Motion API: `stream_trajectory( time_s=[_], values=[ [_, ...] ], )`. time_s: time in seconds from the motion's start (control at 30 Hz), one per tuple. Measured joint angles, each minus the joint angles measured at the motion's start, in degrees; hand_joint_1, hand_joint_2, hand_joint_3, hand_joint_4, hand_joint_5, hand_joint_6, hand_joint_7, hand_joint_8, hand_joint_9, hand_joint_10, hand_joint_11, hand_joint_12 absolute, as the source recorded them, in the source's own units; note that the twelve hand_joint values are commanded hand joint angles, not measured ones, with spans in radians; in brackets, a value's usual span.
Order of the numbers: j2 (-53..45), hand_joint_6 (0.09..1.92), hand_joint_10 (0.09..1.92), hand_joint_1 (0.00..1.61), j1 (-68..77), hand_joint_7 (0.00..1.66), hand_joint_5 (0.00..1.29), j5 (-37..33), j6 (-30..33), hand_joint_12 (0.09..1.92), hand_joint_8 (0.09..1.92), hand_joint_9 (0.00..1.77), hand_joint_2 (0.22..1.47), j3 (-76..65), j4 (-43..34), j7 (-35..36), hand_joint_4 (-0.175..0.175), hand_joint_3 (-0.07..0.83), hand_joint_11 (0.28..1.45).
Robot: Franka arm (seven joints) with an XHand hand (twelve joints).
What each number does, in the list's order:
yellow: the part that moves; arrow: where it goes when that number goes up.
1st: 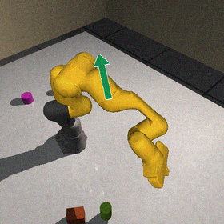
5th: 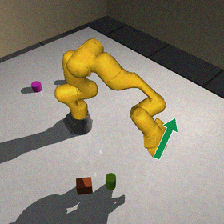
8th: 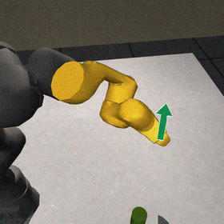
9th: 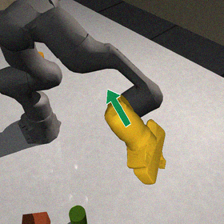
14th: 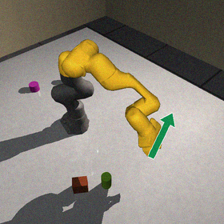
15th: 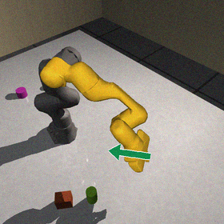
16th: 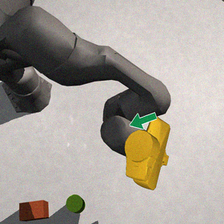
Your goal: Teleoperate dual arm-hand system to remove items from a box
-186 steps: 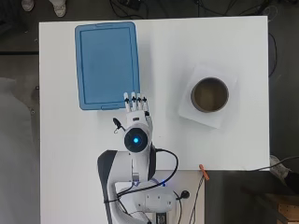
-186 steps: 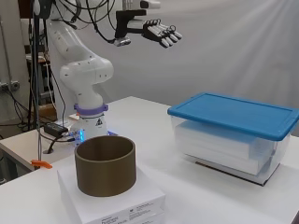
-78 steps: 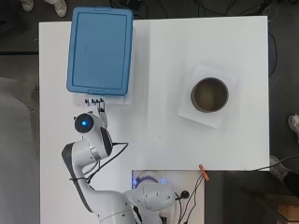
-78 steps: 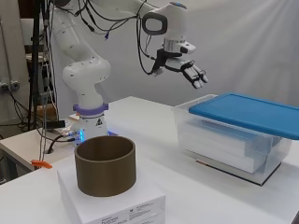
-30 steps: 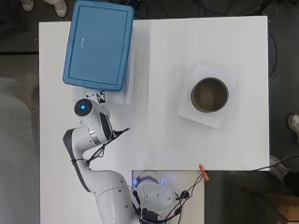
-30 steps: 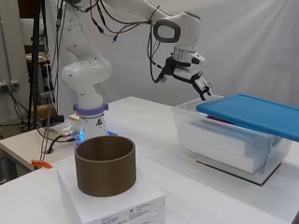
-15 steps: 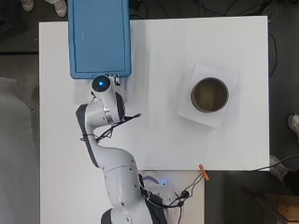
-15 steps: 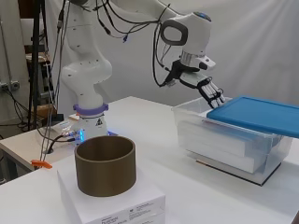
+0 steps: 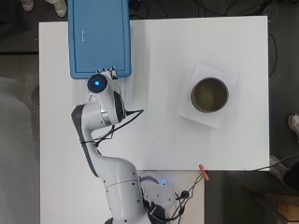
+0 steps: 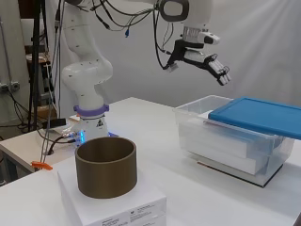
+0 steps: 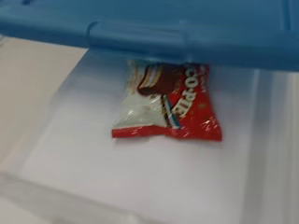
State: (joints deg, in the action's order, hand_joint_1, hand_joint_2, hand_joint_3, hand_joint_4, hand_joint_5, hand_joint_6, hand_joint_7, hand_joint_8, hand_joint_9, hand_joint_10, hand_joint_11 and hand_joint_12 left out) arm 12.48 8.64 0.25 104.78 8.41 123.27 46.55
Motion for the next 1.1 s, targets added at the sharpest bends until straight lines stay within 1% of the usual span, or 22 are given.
stream_trajectory(
  time_s=[0.1, 0.17, 0.23, 0.3, 0.43, 0.5, 0.6, 0.67, 0.77, 0.87, 0.93, 0.97, 1.0, 1.03, 1.1],
  values=[
    [4.84, 0.09, 0.09, 0.09, 0.31, 0.59, 0.56, -11.08, 1.56, 0.09, 0.09, 0.64, 1.15, -0.06, 8.92, 2.31, 0.032, -0.001, 0.53],
    [7.17, 0.09, 0.09, 0.12, 0.44, 0.60, 0.56, -15.08, 2.46, 0.09, 0.09, 0.65, 1.15, -0.06, 12.31, 3.60, 0.040, 0.001, 0.53],
    [7.68, 0.09, 0.09, 0.14, 0.38, 0.61, 0.55, -16.06, 3.57, 0.09, 0.09, 0.66, 1.16, -0.01, 13.07, 4.06, 0.042, 0.002, 0.53],
    [5.53, 0.09, 0.09, 0.15, 0.26, 0.62, 0.55, -16.20, 4.59, 0.09, 0.09, 0.67, 1.15, -0.18, 12.94, 4.42, 0.042, 0.001, 0.53],
    [-4.68, 0.09, 0.09, 0.16, -0.05, 0.66, 0.55, -15.91, 6.18, 0.09, 0.09, 0.71, 1.16, -1.18, 10.45, 5.21, 0.034, 0.003, 0.56],
    [-9.25, 0.09, 0.09, 0.17, -0.40, 0.70, 0.56, -15.94, 6.68, 0.09, 0.09, 0.75, 1.17, -1.46, 8.97, 6.06, 0.032, 0.002, 0.59],
    [-11.58, 0.09, 0.09, 0.18, -3.59, 0.75, 0.62, -17.68, 6.57, 0.09, 0.09, 0.79, 1.18, 1.05, 7.74, 7.87, 0.044, 0.001, 0.63],
    [-11.83, 0.09, 0.09, 0.18, -5.66, 0.76, 0.63, -15.75, 6.53, 0.09, 0.09, 0.80, 1.18, 2.66, 5.93, 7.63, 0.047, 0.001, 0.64],
    [-13.60, 0.09, 0.09, 0.15, -5.32, 0.69, 0.61, -8.06, 3.72, 0.09, 0.09, 0.73, 1.18, 2.58, -0.03, 6.50, 0.039, 0.000, 0.61],
    [-16.17, 0.09, 0.09, 0.11, -4.39, 0.60, 0.53, -1.08, -2.85, 0.09, 0.09, 0.65, 1.17, 2.88, -9.39, 3.68, 0.017, -0.003, 0.56],
    [-19.06, 0.09, 0.09, 0.13, -3.92, 0.58, 0.50, 2.18, -6.70, 0.09, 0.09, 0.65, 1.17, 2.60, -14.98, 2.45, 0.009, -0.001, 0.55],
    [-21.90, 0.09, 0.09, 0.13, -3.77, 0.39, 0.39, 3.19, -8.16, 0.09, 0.09, 0.45, 1.15, 1.86, -18.01, 2.44, 0.001, -0.011, 0.49],
    [-24.29, 0.09, 0.09, 0.09, -3.73, 0.27, 0.32, 3.65, -8.76, 0.09, 0.09, 0.34, 1.13, 1.05, -20.14, 2.85, -0.004, -0.010, 0.44],
    [-26.65, 0.09, 0.09, 0.07, -3.62, 0.27, 0.30, 4.46, -8.74, 0.09, 0.09, 0.36, 1.12, 0.30, -22.24, 3.22, -0.005, -0.007, 0.45],
    [-28.82, 0.09, 0.09, 0.08, -3.71, 0.29, 0.30, 6.89, -6.33, 0.09, 0.09, 0.39, 1.09, -0.45, -23.92, 4.40, -0.004, -0.014, 0.47]
  ],
)
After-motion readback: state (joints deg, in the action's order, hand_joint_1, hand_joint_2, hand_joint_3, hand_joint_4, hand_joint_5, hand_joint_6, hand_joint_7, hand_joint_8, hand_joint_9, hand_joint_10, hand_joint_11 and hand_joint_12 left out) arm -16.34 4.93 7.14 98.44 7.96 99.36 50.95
